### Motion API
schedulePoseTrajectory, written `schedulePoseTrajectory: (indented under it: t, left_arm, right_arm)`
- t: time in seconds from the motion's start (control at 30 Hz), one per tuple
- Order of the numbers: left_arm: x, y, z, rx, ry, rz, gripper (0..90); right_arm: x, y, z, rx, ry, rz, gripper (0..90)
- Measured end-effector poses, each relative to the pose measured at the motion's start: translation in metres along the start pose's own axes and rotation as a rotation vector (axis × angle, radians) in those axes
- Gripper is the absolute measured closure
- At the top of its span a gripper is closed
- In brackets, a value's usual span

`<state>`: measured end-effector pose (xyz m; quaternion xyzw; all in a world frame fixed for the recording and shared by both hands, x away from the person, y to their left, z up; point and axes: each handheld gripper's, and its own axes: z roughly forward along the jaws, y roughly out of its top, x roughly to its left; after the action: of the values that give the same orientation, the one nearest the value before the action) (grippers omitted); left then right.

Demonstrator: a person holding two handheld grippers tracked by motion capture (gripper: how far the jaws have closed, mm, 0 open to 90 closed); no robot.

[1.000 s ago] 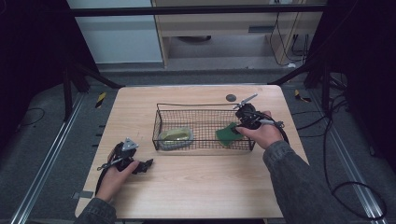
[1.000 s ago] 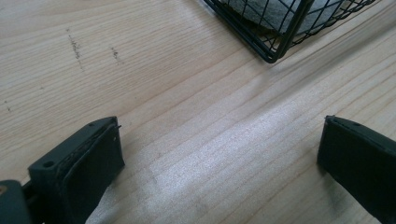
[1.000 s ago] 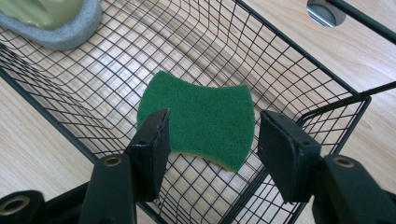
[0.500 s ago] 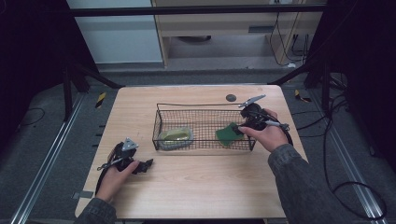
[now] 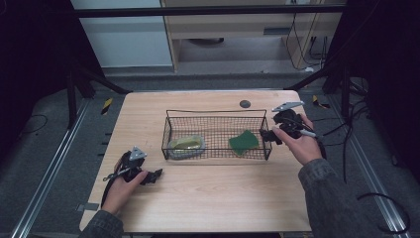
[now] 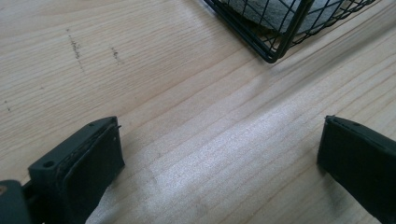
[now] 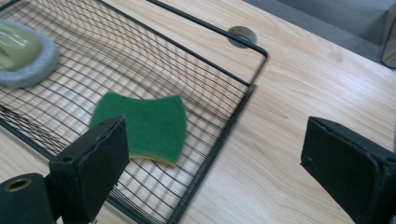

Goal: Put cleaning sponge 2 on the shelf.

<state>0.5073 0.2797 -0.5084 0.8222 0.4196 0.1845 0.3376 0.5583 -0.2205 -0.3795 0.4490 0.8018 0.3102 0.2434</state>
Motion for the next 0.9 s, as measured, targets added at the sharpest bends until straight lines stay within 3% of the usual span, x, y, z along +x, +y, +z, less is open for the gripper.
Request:
schedulePoseTrajectory:
  t: [0.23, 0.4, 0.67, 0.9]
  left_arm:
    - [0.000, 0.000, 0.000, 0.000, 0.000, 0.000, 0.0]
    - [0.000, 0.000, 0.000, 0.000, 0.000, 0.000, 0.0]
    - [0.000, 0.000, 0.000, 0.000, 0.000, 0.000, 0.0]
    - [0.000, 0.000, 0.000, 0.000, 0.000, 0.000, 0.0]
  right_arm:
    - [-0.020, -0.028, -0.010, -0.052, -0.077, 0.030, 9.6]
    - [-0.029, -0.048, -0.011, -0.062, -0.097, 0.052, 11.4]
    - [-0.043, -0.074, -0.006, -0.044, -0.131, 0.110, 13.5]
    - [-0.053, -0.091, 0.001, -0.009, -0.125, 0.167, 14.4]
